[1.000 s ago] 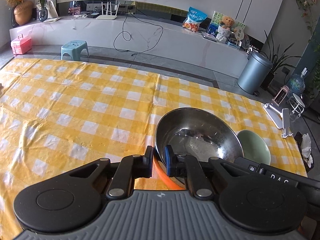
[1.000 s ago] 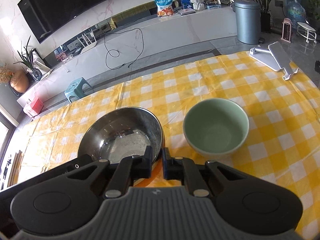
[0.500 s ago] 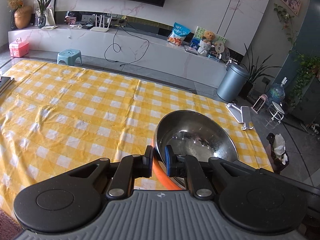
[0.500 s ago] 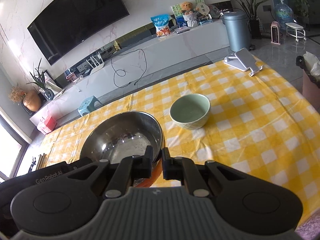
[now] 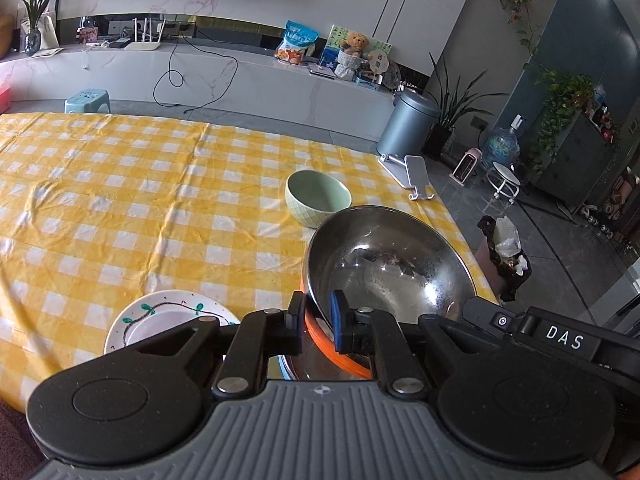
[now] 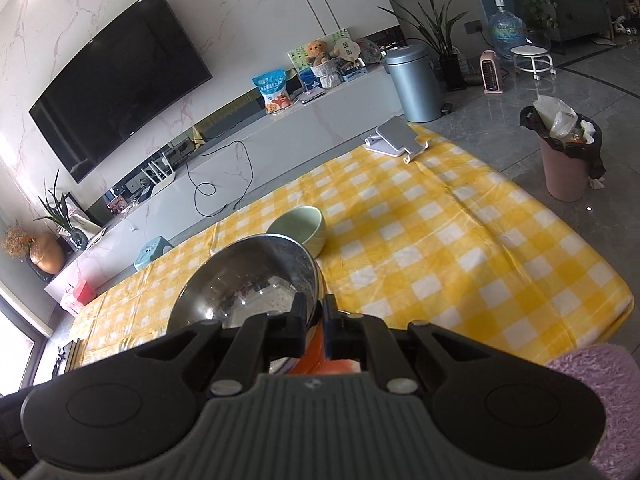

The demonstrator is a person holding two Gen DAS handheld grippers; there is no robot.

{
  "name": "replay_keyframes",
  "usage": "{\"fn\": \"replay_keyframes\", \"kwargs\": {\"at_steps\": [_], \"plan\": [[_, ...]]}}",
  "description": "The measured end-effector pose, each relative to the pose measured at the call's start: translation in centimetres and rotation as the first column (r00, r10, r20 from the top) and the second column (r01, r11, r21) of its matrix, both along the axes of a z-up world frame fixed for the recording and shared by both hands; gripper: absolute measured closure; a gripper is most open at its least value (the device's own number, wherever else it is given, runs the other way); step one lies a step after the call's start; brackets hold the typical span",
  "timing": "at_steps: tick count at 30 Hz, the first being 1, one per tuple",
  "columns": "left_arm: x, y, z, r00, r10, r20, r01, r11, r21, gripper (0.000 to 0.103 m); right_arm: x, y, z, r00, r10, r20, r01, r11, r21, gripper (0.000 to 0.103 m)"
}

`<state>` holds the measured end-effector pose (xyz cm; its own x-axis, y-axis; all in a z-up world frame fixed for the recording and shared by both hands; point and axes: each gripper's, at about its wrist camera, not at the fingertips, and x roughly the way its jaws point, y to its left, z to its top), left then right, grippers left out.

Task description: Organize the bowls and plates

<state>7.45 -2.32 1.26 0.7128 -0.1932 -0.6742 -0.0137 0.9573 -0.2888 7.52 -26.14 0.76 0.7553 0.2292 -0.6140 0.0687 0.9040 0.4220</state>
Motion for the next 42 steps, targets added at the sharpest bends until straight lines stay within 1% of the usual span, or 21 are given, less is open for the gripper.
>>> {"fn": "replay_keyframes", "kwargs": {"at_steps": [7,13,20,25,31,35,37,40,42], "plan": [[0.0,-0.6,-1.9,0.998,-0.006,-0.056,0.006,1.0,0.009,0.089,0.0,-0.7,-2.1,0.999,-0.011,-0.045,0.011,1.0,-0.004,0.099],[0.0,-0.7,-2.7,0.996,0.001,-0.088,0.0,1.0,0.018,0.089,0.2,-0.6,-2.9,0.998,-0.006,-0.064,0.006,1.0,-0.008,0.1],[0.2,-1.1,-3.4,0.995,0.001,-0.101,0.002,1.0,0.027,0.089,0.5,-0.5,-3.6,0.997,-0.01,-0.08,0.009,1.0,-0.02,0.101],[0.1,-1.5,-3.5,0.996,-0.005,-0.093,0.01,0.998,0.057,0.089,0.6,-0.5,-4.1,0.996,-0.011,-0.088,0.009,1.0,-0.024,0.101],[0.3,-1.5,-3.8,0.995,-0.011,-0.095,0.017,0.998,0.064,0.088,0.9,-0.4,-4.6,0.995,-0.012,-0.099,0.008,0.999,-0.033,0.102],[0.3,-1.9,-3.9,0.995,-0.026,-0.092,0.034,0.996,0.087,0.088,1.0,-0.1,-4.9,0.995,0.007,-0.101,-0.009,1.0,-0.014,0.103],[0.3,-1.7,-4.0,0.995,-0.026,-0.094,0.034,0.996,0.085,0.088,1.0,0.2,-4.9,0.995,0.011,-0.102,-0.014,1.0,-0.025,0.103],[0.5,-1.4,-4.1,0.994,-0.031,-0.1,0.038,0.997,0.068,0.088,1.1,0.2,-5.1,0.994,0.012,-0.106,-0.014,1.0,-0.019,0.103],[0.6,-1.4,-4.2,0.994,-0.033,-0.103,0.041,0.997,0.071,0.088,1.0,0.1,-5.1,0.994,0.009,-0.105,-0.01,1.0,-0.013,0.103]]}}
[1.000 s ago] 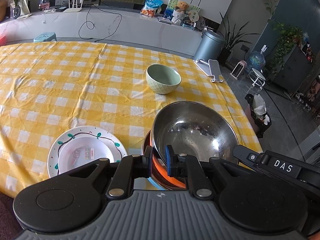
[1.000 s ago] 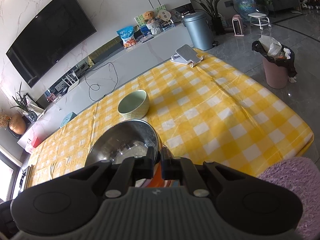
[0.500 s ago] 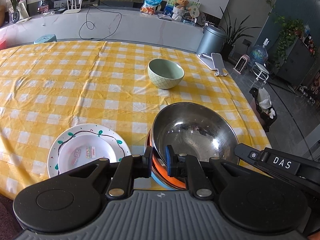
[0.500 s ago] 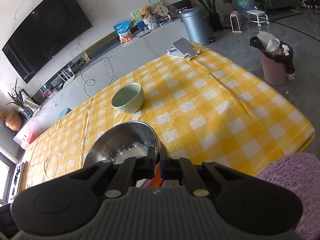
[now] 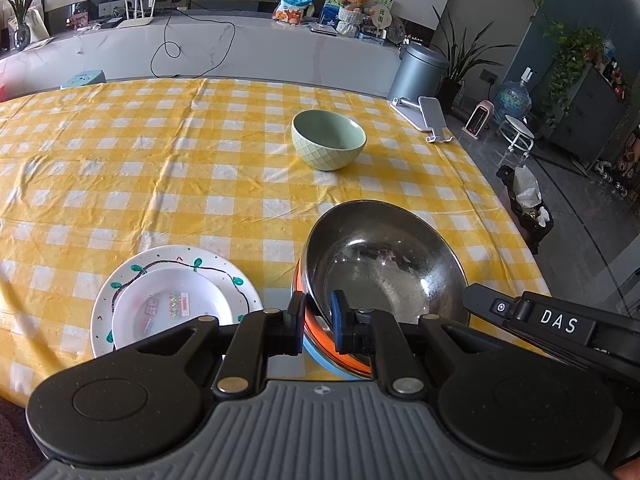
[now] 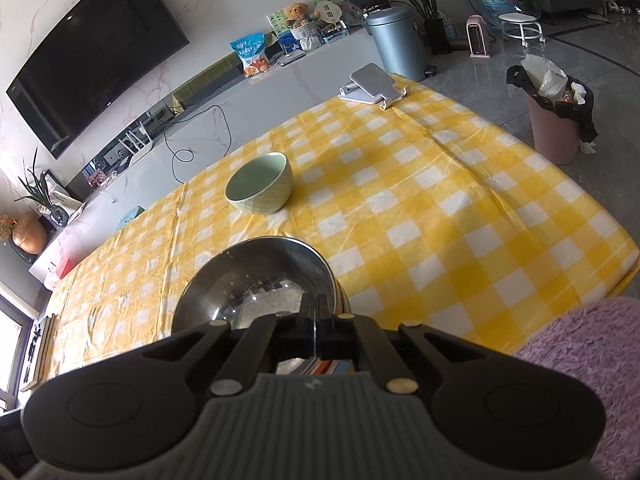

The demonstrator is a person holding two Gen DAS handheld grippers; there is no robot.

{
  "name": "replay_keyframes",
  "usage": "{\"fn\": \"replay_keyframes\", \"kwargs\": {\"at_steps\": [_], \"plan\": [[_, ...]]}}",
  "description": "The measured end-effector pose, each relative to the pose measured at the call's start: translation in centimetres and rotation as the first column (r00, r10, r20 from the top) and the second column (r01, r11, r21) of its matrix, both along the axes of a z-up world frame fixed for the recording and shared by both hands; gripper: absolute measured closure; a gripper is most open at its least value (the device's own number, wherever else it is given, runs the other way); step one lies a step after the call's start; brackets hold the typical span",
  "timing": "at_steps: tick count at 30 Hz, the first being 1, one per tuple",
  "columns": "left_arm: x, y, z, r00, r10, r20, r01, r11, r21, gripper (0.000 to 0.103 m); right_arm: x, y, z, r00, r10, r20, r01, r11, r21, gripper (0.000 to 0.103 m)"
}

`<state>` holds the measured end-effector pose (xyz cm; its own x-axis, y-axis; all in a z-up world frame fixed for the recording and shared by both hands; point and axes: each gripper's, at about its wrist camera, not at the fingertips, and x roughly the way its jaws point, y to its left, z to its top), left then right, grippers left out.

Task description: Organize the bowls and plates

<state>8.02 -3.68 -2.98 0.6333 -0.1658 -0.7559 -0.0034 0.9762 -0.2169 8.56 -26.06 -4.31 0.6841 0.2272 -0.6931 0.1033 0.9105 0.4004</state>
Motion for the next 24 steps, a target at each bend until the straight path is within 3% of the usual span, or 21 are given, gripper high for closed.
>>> {"fn": "replay_keyframes", "kwargs": {"at_steps": [13,16,18,24], "plan": [[0.1,0.6,0.3,1.0,-0.003,0.011,0.003,1.0,-0.028,0.085,-0.5,-0.3,0.6,1.0,-0.011,0.028,0.011,1.0,0.016,0.1],[0.0,0.9,0.8,1.0,0.001,0.022,0.0,0.999,-0.034,0.079,-0.6,-0.2,1.0,0.999,-0.007,0.042,0.006,1.0,0.014,0.092],[0.1,1.2,1.1,1.0,-0.002,0.03,0.003,0.999,-0.043,0.075,-0.6,-0.1,1.3,0.999,0.001,0.051,-0.001,1.0,0.006,0.08],[1.1,1.9,2.7,0.998,-0.025,0.051,0.027,0.999,-0.038,0.068,0.3,0.3,2.3,0.997,0.027,0.069,-0.025,0.999,-0.026,0.073]]}}
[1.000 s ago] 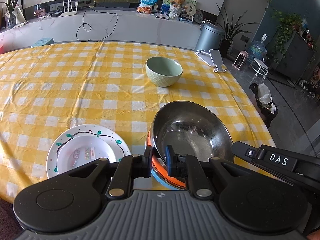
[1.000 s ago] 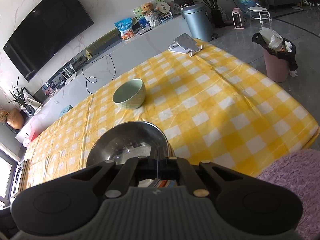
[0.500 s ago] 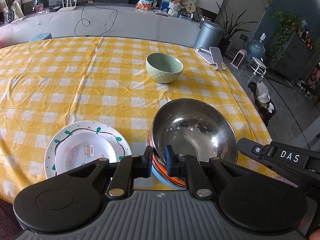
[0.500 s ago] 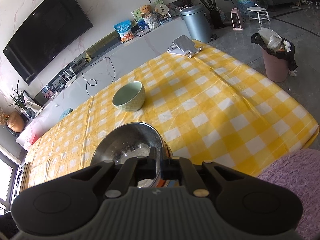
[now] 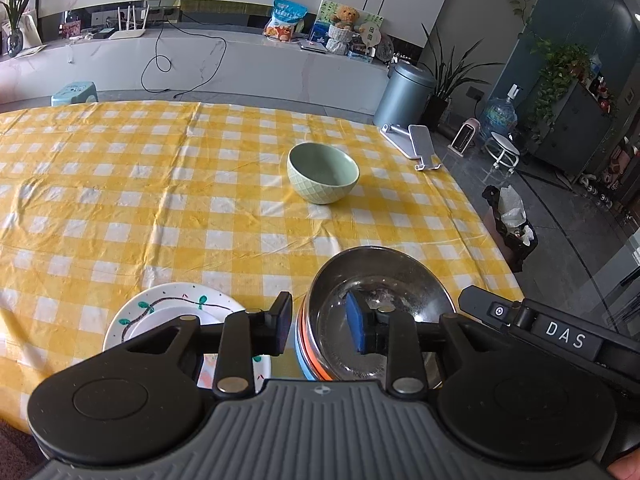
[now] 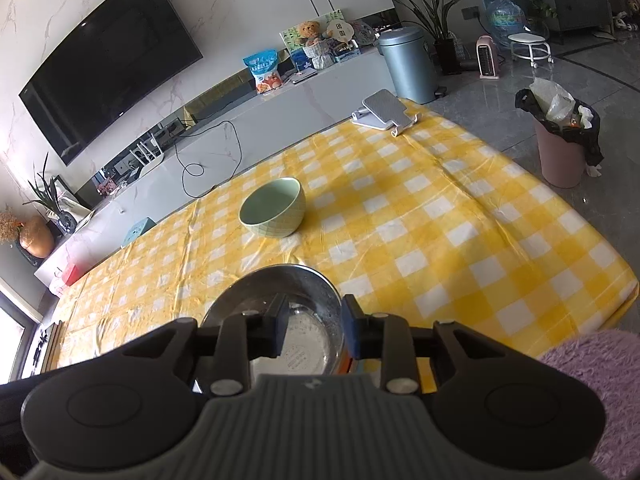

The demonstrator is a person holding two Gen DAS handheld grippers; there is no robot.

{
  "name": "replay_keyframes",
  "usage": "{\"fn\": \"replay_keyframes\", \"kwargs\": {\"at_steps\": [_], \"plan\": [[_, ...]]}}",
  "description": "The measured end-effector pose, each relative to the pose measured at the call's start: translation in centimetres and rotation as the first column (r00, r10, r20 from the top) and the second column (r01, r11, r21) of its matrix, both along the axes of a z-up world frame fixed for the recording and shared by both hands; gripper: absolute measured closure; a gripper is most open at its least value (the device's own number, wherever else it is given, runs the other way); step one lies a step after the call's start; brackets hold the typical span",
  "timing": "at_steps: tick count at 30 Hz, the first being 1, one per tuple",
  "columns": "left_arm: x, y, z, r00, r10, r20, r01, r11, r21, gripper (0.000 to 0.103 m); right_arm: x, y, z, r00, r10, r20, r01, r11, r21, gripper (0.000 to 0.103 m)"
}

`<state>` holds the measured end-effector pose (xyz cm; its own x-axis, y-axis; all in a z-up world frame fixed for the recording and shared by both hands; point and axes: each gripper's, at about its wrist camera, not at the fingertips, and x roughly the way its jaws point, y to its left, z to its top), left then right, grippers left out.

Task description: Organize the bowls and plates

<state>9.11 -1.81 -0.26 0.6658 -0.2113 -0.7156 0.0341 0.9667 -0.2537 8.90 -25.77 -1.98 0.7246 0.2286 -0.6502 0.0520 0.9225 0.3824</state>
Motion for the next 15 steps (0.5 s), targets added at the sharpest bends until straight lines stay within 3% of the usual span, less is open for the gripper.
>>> {"fn": "replay_keyframes", "kwargs": {"at_steps": [5,15], "plan": [[1.7,0.2,1.3,0.999,-0.039,0.002,0.039,0.999,0.012,0.066,1.8,0.4,1.3,1.0,0.028,0.014,-0.028,0.999,-0.036,0.067],[7.2,1.1,2.1,0.997,-0.07,-0.042,0.07,0.998,-0.012,0.065,7.3,1.3,2.0,0.995,0.09,-0.042,-0.093,0.993,-0.077,0.067]]}}
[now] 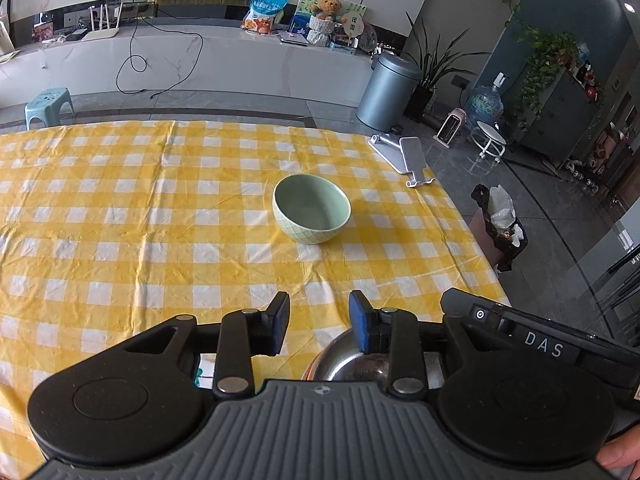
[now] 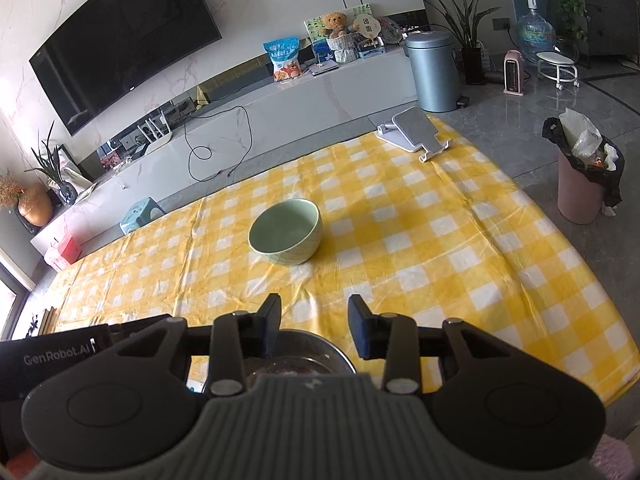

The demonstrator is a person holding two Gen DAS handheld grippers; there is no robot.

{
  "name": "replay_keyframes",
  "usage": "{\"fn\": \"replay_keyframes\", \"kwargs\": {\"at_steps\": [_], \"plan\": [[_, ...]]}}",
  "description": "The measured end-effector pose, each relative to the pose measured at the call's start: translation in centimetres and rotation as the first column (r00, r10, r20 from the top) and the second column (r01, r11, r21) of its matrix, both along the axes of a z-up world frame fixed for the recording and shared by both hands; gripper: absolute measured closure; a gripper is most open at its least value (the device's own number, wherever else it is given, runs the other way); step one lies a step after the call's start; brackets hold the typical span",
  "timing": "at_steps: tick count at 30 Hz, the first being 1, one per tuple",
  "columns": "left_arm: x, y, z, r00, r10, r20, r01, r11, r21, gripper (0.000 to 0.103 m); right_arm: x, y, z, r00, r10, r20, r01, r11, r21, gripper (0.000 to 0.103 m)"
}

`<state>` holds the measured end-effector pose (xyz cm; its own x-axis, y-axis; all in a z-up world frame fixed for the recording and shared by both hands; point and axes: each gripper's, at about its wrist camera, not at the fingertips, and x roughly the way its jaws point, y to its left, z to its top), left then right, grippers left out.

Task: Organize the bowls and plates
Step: 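Move both grippers to the pale green bowl rim and close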

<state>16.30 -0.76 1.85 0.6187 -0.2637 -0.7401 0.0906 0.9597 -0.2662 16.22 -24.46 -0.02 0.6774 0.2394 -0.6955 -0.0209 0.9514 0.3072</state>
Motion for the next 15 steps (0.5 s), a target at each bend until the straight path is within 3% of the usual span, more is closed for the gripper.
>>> {"fn": "replay_keyframes", "kwargs": {"at_steps": [9,15], "plan": [[5.7,-0.1,-1.4,0.999,-0.001,-0.039,0.002,1.0,0.026,0.065,7.0,1.1,-1.1,0.996,0.03,-0.084,-0.033,0.999,-0.031,0.067],[9.9,0.5,-3.2,0.997,0.038,-0.072,-0.039,0.999,-0.016,0.066,11.8,2.4,-2.4,0.991,0.047,-0.123,-0.055,0.997,-0.056,0.067]]}}
